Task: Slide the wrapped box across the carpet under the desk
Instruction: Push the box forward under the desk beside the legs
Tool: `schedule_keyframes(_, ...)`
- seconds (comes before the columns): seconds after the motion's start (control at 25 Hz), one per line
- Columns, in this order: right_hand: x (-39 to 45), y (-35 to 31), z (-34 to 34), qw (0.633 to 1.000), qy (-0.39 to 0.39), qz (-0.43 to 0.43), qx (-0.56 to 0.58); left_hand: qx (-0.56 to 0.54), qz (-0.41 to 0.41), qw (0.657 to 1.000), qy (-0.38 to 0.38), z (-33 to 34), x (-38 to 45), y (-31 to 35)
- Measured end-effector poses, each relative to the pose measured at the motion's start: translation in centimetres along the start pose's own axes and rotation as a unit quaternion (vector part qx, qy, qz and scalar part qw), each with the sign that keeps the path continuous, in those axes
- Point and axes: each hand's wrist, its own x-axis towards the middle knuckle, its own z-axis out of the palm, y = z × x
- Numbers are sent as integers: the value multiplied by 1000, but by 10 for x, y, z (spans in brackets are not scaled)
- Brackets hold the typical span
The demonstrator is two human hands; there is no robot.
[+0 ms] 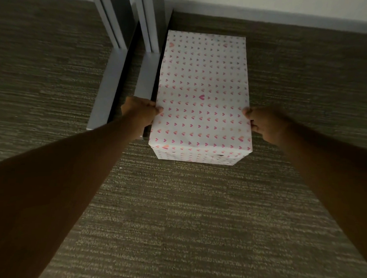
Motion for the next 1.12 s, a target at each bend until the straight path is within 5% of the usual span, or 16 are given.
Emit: schedule_keyframes(1.12,35,-36,47,999,1,-17,52,21,41,999,22,-25,63,25)
